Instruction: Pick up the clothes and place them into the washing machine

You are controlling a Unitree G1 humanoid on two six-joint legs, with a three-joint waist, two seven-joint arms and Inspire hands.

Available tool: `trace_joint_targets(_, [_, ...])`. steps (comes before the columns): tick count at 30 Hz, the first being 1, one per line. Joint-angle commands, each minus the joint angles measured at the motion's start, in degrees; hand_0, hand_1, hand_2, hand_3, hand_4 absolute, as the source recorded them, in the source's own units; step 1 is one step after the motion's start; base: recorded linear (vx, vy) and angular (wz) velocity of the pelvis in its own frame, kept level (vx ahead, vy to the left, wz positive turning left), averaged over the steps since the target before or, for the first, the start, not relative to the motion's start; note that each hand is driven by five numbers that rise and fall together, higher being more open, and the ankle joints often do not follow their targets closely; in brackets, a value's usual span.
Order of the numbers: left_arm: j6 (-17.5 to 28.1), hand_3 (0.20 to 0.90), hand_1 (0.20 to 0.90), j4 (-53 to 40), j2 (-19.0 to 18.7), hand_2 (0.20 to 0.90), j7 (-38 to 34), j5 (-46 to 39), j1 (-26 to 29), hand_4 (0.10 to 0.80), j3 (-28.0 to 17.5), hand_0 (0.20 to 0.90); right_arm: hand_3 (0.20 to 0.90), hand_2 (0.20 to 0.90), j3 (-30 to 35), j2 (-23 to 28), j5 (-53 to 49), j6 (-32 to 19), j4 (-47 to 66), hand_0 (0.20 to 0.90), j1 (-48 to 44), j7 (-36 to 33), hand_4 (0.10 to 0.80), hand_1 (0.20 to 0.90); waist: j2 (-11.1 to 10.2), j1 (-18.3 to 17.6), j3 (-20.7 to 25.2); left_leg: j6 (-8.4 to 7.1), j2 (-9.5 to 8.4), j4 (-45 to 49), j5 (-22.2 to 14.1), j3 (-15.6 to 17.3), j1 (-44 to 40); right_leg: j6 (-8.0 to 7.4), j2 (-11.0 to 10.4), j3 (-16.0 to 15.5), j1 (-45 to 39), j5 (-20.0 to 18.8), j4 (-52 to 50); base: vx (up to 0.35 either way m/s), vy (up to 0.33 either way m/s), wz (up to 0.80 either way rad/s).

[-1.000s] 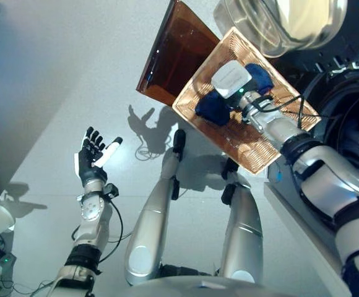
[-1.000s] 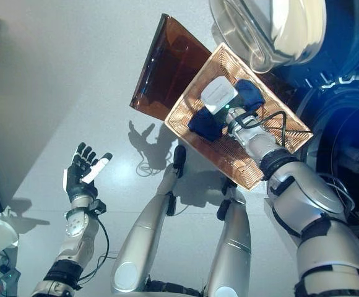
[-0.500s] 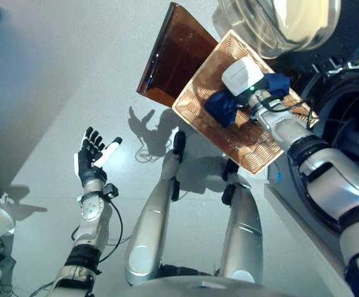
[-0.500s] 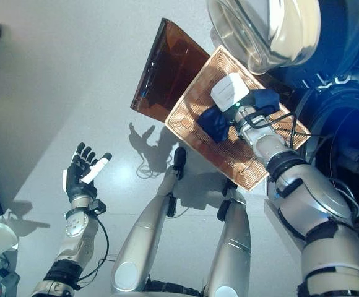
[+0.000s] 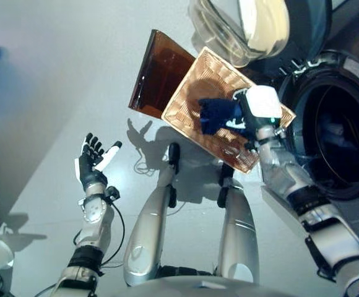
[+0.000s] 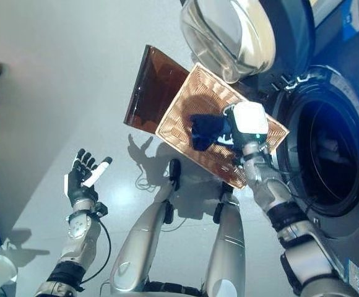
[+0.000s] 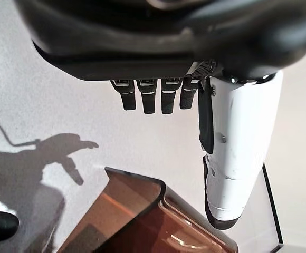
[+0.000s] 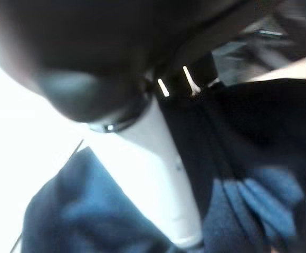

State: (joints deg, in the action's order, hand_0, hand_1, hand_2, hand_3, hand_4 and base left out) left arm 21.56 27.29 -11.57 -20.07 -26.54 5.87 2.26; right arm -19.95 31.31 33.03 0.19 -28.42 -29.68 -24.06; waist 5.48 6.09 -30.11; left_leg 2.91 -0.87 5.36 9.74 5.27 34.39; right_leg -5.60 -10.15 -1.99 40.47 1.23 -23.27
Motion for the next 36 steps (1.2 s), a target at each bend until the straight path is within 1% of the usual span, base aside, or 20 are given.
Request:
trace_joint_targets(1, [2.92,0.900,0.900,-1.34,-1.21,0.900,-2.06,0.87,-3.26,0.800,-4.29,0.900,0.200,0.200,6.34,-5.49,-20.91,-9.49,7.34,0.200,2.98,-3.92,0.300,0.200,1.26,-0.02,3.12,-3.55,-2.38,3.03,-4.93,1.80,0.37,-0.83,-0.90,1.31,-3.57,-3.39,4.83,0.000,0.000,0.00])
trace_joint_targets(2, [2.91,0.900,0.900,-1.35,-1.23,0.900,-2.06,0.86,-3.28,0.800,-4.27,0.900,0.200,0.200,6.36,-5.48,-20.94,-9.50,7.35,0.200,3.02,-3.90,0.300,0.200,1.25,0.02,3.13,-3.55,-2.38,3.02,-4.93,1.82,0.35,-0.83,-0.90,1.33,-3.59,-3.39,4.85,0.026,0.007,-0.10])
trace_joint_targets(3, [2.47,0.900,0.900,-1.04,-1.19,0.900,-1.98,0.35,-3.49,0.800,-4.56,0.900,0.200,0.200,7.94,-8.50,-31.22,-12.19,6.48,0.200,4.77,-3.46,0.300,0.200,1.58,-0.18,3.41,-3.50,-2.44,2.72,-4.93,1.99,-0.01,-0.86,-0.81,1.56,-3.95,-3.54,5.50,0.024,0.008,-0.19])
trace_joint_targets(4, [2.06,0.900,0.900,-1.12,-1.13,0.900,-1.97,0.15,-3.54,0.800,-4.55,0.900,0.200,0.200,8.31,-10.13,-36.95,-13.79,6.81,0.200,6.06,-1.95,0.300,0.200,1.79,-0.28,3.47,-3.51,-2.44,2.67,-4.94,2.18,-0.18,-0.86,-0.77,1.73,-4.07,-3.56,5.65,0.024,0.008,-0.20])
trace_joint_targets(5, [2.06,0.900,0.900,-1.13,-1.13,0.900,-1.97,0.15,-3.56,0.800,-4.54,0.900,0.200,0.200,8.33,-10.12,-36.97,-13.79,6.81,0.200,6.08,-1.92,0.300,0.200,1.78,-0.26,3.48,-3.51,-2.44,2.66,-4.95,2.20,-0.19,-0.86,-0.77,1.74,-4.08,-3.56,5.65,0.023,0.010,-0.17])
trace_joint_targets(6, [1.51,0.900,0.900,-0.96,-1.05,0.900,-1.55,-0.19,-3.72,0.800,-4.40,0.900,0.200,0.200,9.15,-12.15,-46.18,-16.19,6.27,0.200,7.99,0.37,0.300,0.200,2.14,-0.49,3.68,-3.52,-2.46,2.55,-5.02,2.62,-0.44,-0.81,-0.62,2.03,-4.37,-3.62,5.99,0.016,0.008,-0.11])
trace_joint_targets(7, [1.51,0.900,0.900,-0.96,-1.05,0.900,-1.54,-0.20,-3.72,0.800,-4.40,0.900,0.200,0.200,9.16,-12.15,-46.20,-16.20,6.26,0.200,8.00,0.39,0.300,0.200,2.14,-0.47,3.68,-3.52,-2.46,2.55,-5.02,2.63,-0.45,-0.81,-0.62,2.04,-4.38,-3.62,6.00,0.034,0.027,-0.13])
trace_joint_targets(8, [1.07,0.900,0.900,-1.09,-0.83,0.900,-0.79,-0.94,-4.13,0.800,-4.07,0.900,0.200,0.200,10.76,-14.92,-57.52,-19.03,6.01,0.200,9.64,2.60,0.300,0.200,2.61,-0.65,3.87,-3.53,-2.50,2.46,-5.26,2.94,-0.84,-0.82,-0.56,2.37,-4.67,-3.57,6.36,0.019,0.019,-0.09])
trace_joint_targets(9, [1.08,0.900,0.900,-1.09,-0.84,0.900,-0.78,-0.95,-4.13,0.800,-4.06,0.900,0.200,0.200,10.77,-14.91,-57.57,-19.05,5.98,0.200,9.64,2.64,0.300,0.200,2.61,-0.63,3.85,-3.53,-2.49,2.46,-5.27,2.96,-0.86,-0.82,-0.55,2.39,-4.69,-3.57,6.36,0.032,0.028,-0.14])
trace_joint_targets(10, [0.91,0.900,0.900,-0.70,-0.72,0.900,-0.09,-1.79,-4.24,0.800,-3.79,0.900,0.200,0.200,11.76,-16.47,-66.18,-21.02,6.27,0.200,11.02,5.71,0.300,0.200,3.00,-0.87,3.97,-3.57,-2.58,2.62,-5.45,3.24,-0.95,-0.81,-0.51,2.79,-4.72,-3.64,6.47,0.022,0.018,-0.15])
trace_joint_targets(11, [0.97,0.900,0.900,-0.84,-0.66,0.900,0.32,-2.32,-4.39,0.800,-3.65,0.900,0.200,0.200,12.45,-17.08,-70.42,-22.10,6.66,0.200,11.85,7.04,0.300,0.200,3.17,-0.99,4.10,-3.58,-2.57,2.78,-5.58,3.37,-0.95,-0.77,-0.46,3.01,-4.73,-3.59,6.45,0.021,0.018,-0.17])
trace_joint_targets(13, [1.01,0.900,0.900,-0.87,-0.58,0.900,0.69,-2.78,-4.54,0.800,-3.45,0.900,0.200,0.200,12.96,-17.42,-73.19,-22.59,6.74,0.200,12.38,8.33,0.300,0.200,3.38,-1.02,4.25,-3.61,-2.54,2.76,-5.63,3.53,-0.96,-0.74,-0.44,3.16,-4.70,-3.56,6.55,0.015,0.007,-0.09])
trace_joint_targets(14, [1.23,0.900,0.900,-0.83,-0.48,0.900,1.11,-3.17,-4.63,0.800,-3.11,0.900,0.200,0.200,13.79,-18.10,-76.95,-23.56,6.31,0.200,12.61,9.40,0.300,0.200,3.56,-1.09,4.40,-3.64,-2.60,2.74,-5.69,3.60,-1.02,-0.73,-0.45,3.22,-4.71,-3.53,6.58,0.000,0.000,0.00])
trace_joint_targets(15, [1.39,0.900,0.900,-0.59,-0.12,0.900,1.81,-4.20,-5.00,0.800,-2.64,0.900,0.200,0.200,15.89,-19.72,-85.15,-25.42,5.44,0.200,13.07,11.55,0.300,0.200,3.95,-1.24,4.54,-3.71,-2.64,2.67,-5.80,3.73,-1.09,-0.69,-0.44,3.34,-4.66,-3.46,6.70,0.000,0.000,0.00])
trace_joint_targets(16, [1.40,0.900,0.900,-0.58,-0.12,0.900,1.81,-4.21,-5.00,0.800,-2.62,0.900,0.200,0.200,15.91,-19.70,-85.21,-25.43,5.40,0.200,13.06,11.62,0.300,0.200,3.95,-1.23,4.55,-3.71,-2.63,2.67,-5.80,3.74,-1.08,-0.69,-0.44,3.34,-4.66,-3.46,6.71,0.000,0.000,0.00])
trace_joint_targets(17, [1.54,0.900,0.900,-0.22,0.11,0.900,2.41,-5.32,-5.03,0.800,-2.25,0.900,0.200,0.200,18.26,-21.31,-92.08,-27.05,4.78,0.200,13.16,13.38,0.300,0.200,4.22,-1.43,4.80,-3.76,-2.64,2.64,-5.95,3.82,-1.08,-0.65,-0.40,3.51,-4.67,-3.32,6.74,0.000,0.000,0.00])
trace_joint_targets(23, [1.56,0.900,0.900,0.29,0.28,0.900,3.21,-7.08,-5.71,0.800,-1.65,0.900,0.200,0.200,24.42,-22.53,-101.65,-30.24,1.59,0.200,11.10,14.23,0.300,0.200,5.22,-1.51,5.54,-3.84,-2.74,3.01,-6.40,4.19,-0.87,-0.56,-0.32,4.22,-4.38,-2.88,6.63,0.000,0.000,0.00])
trace_joint_targets(24, [1.56,0.900,0.900,0.30,0.28,0.900,3.22,-7.08,-5.70,0.800,-1.64,0.900,0.200,0.200,24.44,-22.52,-101.67,-30.24,1.57,0.200,11.08,14.25,0.300,0.200,5.23,-1.50,5.54,-3.84,-2.74,3.02,-6.41,4.20,-0.86,-0.56,-0.31,4.22,-4.35,-2.88,6.61,0.000,0.000,0.00])
trace_joint_targets(31, [2.08,0.900,0.900,1.79,0.36,0.900,3.92,-8.13,-5.59,0.800,-0.87,0.900,0.200,0.200,33.05,-20.85,-104.41,-34.21,-2.07,0.200,7.94,11.41,0.300,0.200,6.89,-1.82,6.20,-3.78,-2.96,3.55,-6.89,4.43,-0.42,-0.54,-0.13,5.26,-3.22,-2.28,5.43,0.007,-0.005,-0.03])
trace_joint_targets(36, [2.23,0.900,0.900,2.67,0.16,0.900,4.01,-8.14,-5.44,0.800,-0.97,0.900,0.200,0.200,36.38,-18.48,-103.74,-34.64,-5.32,0.200,6.69,9.82,0.300,0.200,7.40,-1.76,6.75,-3.69,-3.00,3.70,-7.10,4.72,-0.23,-0.52,-0.06,5.50,-2.83,-2.05,5.09,0.009,-0.001,-0.06])
